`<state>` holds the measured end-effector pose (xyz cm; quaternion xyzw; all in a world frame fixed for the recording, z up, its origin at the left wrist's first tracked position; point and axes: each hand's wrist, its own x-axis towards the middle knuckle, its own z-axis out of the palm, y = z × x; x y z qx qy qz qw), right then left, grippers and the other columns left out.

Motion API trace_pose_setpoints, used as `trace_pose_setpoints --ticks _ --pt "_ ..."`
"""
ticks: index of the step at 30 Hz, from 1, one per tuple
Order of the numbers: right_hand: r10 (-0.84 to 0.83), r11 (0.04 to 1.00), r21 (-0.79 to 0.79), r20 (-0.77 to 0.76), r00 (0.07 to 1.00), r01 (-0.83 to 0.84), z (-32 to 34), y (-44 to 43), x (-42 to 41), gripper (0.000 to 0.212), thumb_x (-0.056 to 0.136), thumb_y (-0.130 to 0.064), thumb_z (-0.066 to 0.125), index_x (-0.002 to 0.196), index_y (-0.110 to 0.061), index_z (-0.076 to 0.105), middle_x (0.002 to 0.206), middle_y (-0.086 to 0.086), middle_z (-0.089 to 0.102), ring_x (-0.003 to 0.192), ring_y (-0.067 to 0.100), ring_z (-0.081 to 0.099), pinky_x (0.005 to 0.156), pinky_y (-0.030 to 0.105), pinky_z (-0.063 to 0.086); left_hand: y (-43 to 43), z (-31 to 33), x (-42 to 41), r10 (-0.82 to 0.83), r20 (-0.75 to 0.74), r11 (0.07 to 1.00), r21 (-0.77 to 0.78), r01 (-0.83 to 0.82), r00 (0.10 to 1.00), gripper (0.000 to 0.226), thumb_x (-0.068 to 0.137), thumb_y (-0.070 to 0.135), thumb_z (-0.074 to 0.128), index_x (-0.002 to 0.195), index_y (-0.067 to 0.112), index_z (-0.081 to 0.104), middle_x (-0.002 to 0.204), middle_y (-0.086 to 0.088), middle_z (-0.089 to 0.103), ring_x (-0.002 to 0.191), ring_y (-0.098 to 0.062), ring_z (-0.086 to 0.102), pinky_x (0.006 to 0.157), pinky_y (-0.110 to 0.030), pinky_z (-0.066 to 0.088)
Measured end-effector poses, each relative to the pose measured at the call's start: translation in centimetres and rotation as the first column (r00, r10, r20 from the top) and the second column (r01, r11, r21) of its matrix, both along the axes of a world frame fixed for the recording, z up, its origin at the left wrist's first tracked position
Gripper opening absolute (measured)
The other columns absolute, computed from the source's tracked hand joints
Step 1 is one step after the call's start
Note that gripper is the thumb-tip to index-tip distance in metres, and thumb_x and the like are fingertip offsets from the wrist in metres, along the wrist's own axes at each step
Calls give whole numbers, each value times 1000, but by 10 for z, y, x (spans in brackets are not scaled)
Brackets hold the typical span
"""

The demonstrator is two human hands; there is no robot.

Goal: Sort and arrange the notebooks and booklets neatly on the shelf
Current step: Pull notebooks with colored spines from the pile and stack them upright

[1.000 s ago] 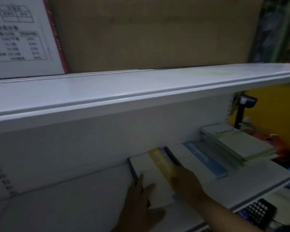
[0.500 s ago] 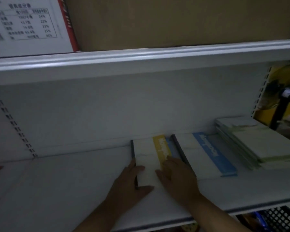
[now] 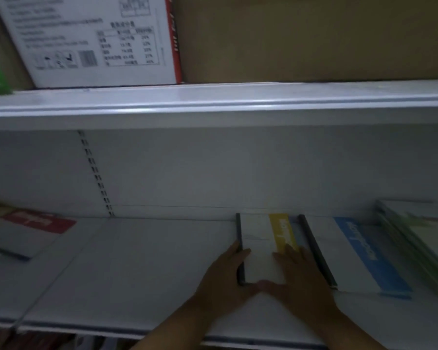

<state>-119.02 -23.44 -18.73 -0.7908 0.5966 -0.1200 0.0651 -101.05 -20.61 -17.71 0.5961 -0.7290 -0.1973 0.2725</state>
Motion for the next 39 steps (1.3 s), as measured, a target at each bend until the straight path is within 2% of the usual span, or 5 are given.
trace_pose_setpoints --ticks 11,16,21,24,39 --pt "103 983 -135 -141 985 -122 -2 -3 16 90 95 -63 16 69 1 74 72 23 69 56 40 66 67 50 50 44 23 133 -119 459 992 86 89 880 103 63 70 -2 152 20 12 160 0 -5 146 -12 -11 108 -24 -22" --pt "77 956 -265 -200 977 -129 25 -7 82 79 92 -65 10 146 -9 29 71 28 66 63 47 64 82 59 38 86 66 299 167 694 964 34 -264 700 73 93 62 6 152 19 9 161 -5 -1 148 -18 -4 117 -30 -5" --pt "211 921 -245 -337 918 -302 76 30 259 87 94 -62 5 101 -11 74 104 25 68 100 44 64 82 68 45 147 113 427 348 735 855 6 -518 582 66 97 53 28 152 19 14 161 -6 2 148 -22 2 119 -42 4" --pt "458 860 -87 -303 835 -503 105 92 386 57 98 -54 23 143 -22 38 154 12 25 143 27 21 117 43 20 178 126 466 434 678 835 -55 -548 594 62 97 50 29 150 20 21 160 -7 5 148 -23 2 119 -44 6" --pt "815 534 -7 -263 516 -846 90 160 623 55 94 -37 44 141 -14 27 149 12 26 137 30 23 111 43 27 278 132 601 457 706 794 -50 -606 540 60 98 53 26 151 27 18 161 2 -3 147 -15 -10 119 -40 -4"
